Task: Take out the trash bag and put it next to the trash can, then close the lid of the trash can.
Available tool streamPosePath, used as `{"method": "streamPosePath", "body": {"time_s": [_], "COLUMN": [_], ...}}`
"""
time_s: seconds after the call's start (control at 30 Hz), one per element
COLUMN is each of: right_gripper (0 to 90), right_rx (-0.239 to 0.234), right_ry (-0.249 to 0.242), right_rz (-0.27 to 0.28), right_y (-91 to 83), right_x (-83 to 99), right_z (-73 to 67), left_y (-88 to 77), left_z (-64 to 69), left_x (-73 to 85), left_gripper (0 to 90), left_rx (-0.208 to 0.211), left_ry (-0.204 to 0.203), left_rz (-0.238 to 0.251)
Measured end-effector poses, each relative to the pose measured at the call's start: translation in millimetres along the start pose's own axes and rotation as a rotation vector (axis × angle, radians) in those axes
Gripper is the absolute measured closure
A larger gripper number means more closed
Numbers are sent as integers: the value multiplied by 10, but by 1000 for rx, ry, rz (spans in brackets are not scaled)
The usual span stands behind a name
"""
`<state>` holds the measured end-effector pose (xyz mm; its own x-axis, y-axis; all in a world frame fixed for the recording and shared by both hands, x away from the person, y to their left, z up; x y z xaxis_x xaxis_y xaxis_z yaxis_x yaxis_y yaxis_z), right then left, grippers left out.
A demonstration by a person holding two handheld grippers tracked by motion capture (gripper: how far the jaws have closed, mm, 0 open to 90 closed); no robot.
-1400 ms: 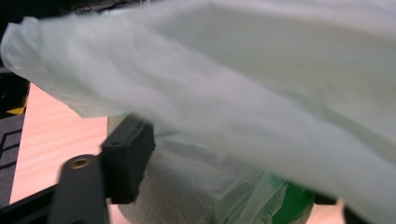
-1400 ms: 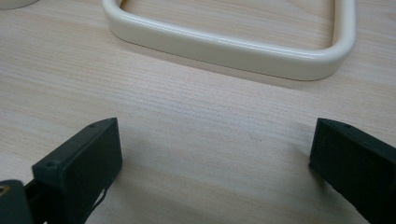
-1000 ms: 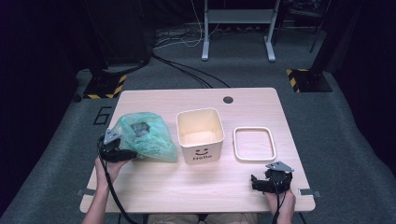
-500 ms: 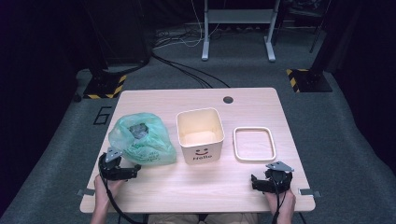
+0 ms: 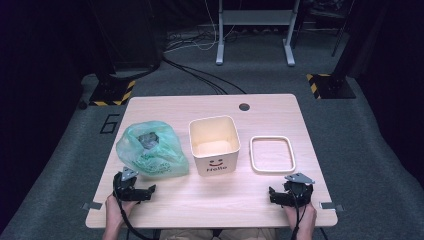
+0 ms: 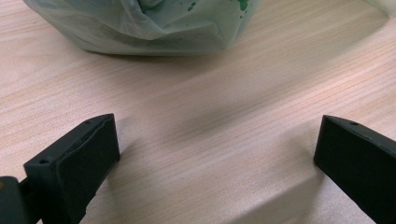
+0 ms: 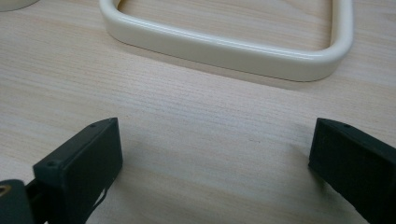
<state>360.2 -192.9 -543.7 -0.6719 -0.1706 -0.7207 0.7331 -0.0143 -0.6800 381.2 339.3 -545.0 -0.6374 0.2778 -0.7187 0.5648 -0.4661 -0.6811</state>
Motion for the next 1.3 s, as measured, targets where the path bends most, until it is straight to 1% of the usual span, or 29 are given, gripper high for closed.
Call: {"method": "streamPosePath", "body": {"time_s": [0.23, 0.3, 0.43, 0.53, 0.57, 0.63, 0.67, 0.77, 0.83, 0.9, 1.03, 1.07, 1.17, 1.3], "right_gripper": [19, 19, 17, 12, 12, 10, 10, 11, 14, 19, 23, 22, 25, 28], "right_rx": [0, 0, 1, 0, 0, -1, -1, 0, -3, -5, -14, -18, -26, -31], "right_ry": [-1, 0, -6, -1, -1, -3, -3, 0, 0, 1, 0, 1, 2, 18], "right_rz": [1, 1, 3, -3, -3, -2, -2, -4, -2, 0, -3, -4, -4, -6], "right_y": [-1, -1, 2, 3, 4, 7, 8, 5, 4, 1, 2, 2, 0, 1], "right_x": [-1, -2, -3, -5, -5, -7, -8, -7, -6, -5, -11, -12, -16, -25], "right_z": [-4, -7, -7, -14, -14, -12, -12, -14, -10, -5, 7, 10, 24, 45], "left_y": [1, 4, 4, 5, 11, 25, 37, 39, 50, 47, 47, 50, 52, 51], "left_z": [0, 0, -1, -3, -5, -2, 11, 7, 9, 8, 8, 13, 14, 14], "left_x": [0, 2, 2, 0, -8, -19, -21, -30, -31, -31, -32, -31, -31, -31], "left_gripper": [0, 0, 0, 0, 0, 0, 0, 0, 0, 0, 0, 1, 1, 2], "left_rx": [-1, 7, 9, 7, -2, -6, 0, -4, 9, 3, 4, 9, 10, 10], "left_ry": [1, -1, 0, 1, -1, -6, -22, -15, -16, -15, -15, -22, -23, -23], "left_rz": [0, 1, 2, 0, 3, 7, 13, 11, 16, 14, 14, 18, 19, 18]}}
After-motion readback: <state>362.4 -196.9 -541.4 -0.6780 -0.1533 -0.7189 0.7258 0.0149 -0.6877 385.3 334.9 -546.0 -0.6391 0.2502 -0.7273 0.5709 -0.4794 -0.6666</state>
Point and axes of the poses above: each handheld gripper's, and its own axes: y roughly forward along the jaws, x roughly out of its underside, z roughly to its right, the point moved 2 cm from there along y, roughly forward along the jaws, and after that the axes turned 11 degrees about x, right-handed, at the moved point
